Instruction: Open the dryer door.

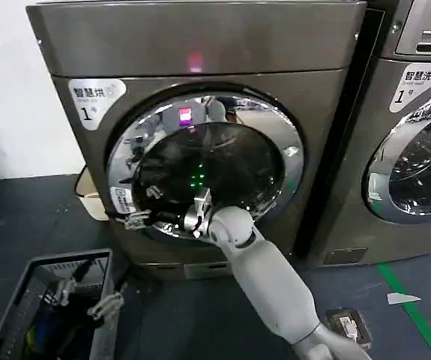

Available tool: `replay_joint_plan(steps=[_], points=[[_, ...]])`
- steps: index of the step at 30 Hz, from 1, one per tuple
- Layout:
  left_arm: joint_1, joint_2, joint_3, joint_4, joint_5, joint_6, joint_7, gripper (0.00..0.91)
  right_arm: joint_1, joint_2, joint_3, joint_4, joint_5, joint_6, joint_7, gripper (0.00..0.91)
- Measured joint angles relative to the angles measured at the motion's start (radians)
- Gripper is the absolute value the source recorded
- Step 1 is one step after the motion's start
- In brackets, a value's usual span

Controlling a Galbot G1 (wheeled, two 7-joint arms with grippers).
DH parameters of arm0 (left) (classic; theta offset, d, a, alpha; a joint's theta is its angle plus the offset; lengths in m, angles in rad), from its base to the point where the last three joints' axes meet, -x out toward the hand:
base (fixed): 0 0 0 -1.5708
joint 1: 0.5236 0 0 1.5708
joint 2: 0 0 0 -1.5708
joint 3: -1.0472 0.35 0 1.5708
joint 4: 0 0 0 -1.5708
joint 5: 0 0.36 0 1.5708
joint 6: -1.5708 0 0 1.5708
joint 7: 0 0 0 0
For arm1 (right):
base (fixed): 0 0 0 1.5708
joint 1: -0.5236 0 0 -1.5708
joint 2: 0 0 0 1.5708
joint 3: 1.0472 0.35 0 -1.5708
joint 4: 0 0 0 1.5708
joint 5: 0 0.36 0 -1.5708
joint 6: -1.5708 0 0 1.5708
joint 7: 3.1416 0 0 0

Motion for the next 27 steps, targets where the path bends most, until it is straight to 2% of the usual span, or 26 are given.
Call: replay_joint_plan(steps=[11,13,18,23,27], points=[[-0.052,0.038,-0.178,0.064,-0.158,0.073,0.191,0.907,-0.016,-0.020,0.006,0.012,0.004,0.006,-0.072,0.907],[-0.060,0.048,-0.210,0.082,-0.177,0.085,0.214,0.907,-0.019,-0.025,0.008,0.015,0.002,0.032,-0.090,0.907],[-0.087,0.082,-0.293,0.133,-0.240,0.094,0.268,0.907,-0.031,-0.039,0.017,0.036,0.005,0.044,-0.138,0.907],[-0.113,0.115,-0.371,0.181,-0.291,0.117,0.291,0.907,-0.044,-0.058,0.018,0.052,0.010,0.055,-0.181,0.907],[-0.141,0.144,-0.425,0.217,-0.315,0.121,0.273,0.907,-0.053,-0.077,0.022,0.063,0.014,0.061,-0.221,0.907]])
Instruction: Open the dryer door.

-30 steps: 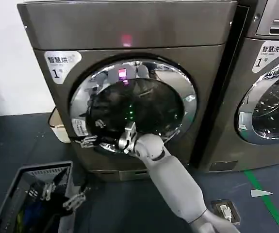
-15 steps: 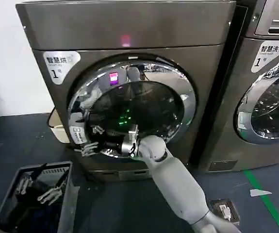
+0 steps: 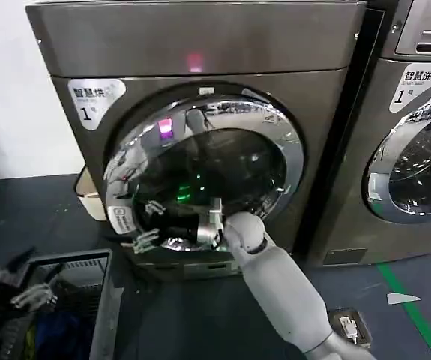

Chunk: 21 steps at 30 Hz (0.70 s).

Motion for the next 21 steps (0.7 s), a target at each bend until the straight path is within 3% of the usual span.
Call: replay_joint_plan(steps=[8,21], points=[[-0.063,0.059,0.007,0.066,-0.060,-0.035,-0.036,0.907,-0.015,-0.034,0.008,0.028,0.009,0.009,-0.062,0.907],[-0.187,0.220,0.194,0.143,-0.140,-0.058,-0.137,0.907,-0.068,-0.101,0.038,0.098,0.013,0.004,-0.200,0.907]])
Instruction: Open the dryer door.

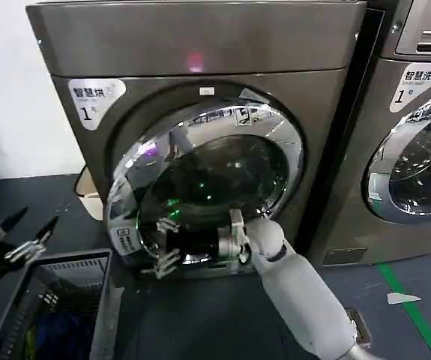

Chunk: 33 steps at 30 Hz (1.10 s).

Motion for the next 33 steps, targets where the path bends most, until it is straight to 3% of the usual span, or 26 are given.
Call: replay_joint_plan(steps=[18,33], points=[[-0.219,0.157,0.314,0.098,-0.060,-0.033,-0.033,0.907,-0.116,-0.107,0.082,0.084,0.012,0.010,-0.193,0.907],[-0.319,0.141,0.512,0.107,-0.050,-0.034,0.005,0.907,-0.264,-0.221,0.238,0.167,0.034,0.036,-0.250,0.907]])
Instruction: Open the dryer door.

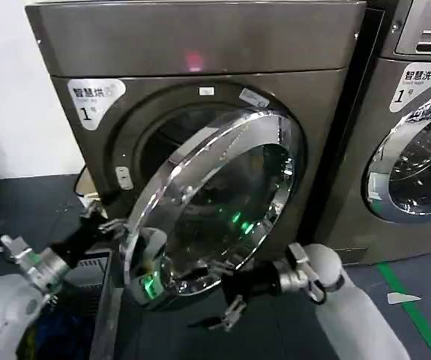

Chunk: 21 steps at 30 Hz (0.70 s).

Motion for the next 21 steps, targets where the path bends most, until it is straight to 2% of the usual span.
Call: replay_joint_plan(steps=[9,15,21], points=[[-0.030,0.030,0.045,-0.014,-0.016,0.027,0.068,0.907,-0.127,-0.007,0.238,0.016,-0.022,0.017,0.000,0.907],[-0.038,0.038,0.058,-0.036,-0.034,0.022,0.098,0.907,-0.228,0.012,0.405,0.049,-0.090,0.036,0.010,0.907],[-0.043,0.041,0.080,-0.054,-0.033,0.029,0.113,0.907,-0.289,0.045,0.573,0.076,-0.122,0.031,0.073,0.907]])
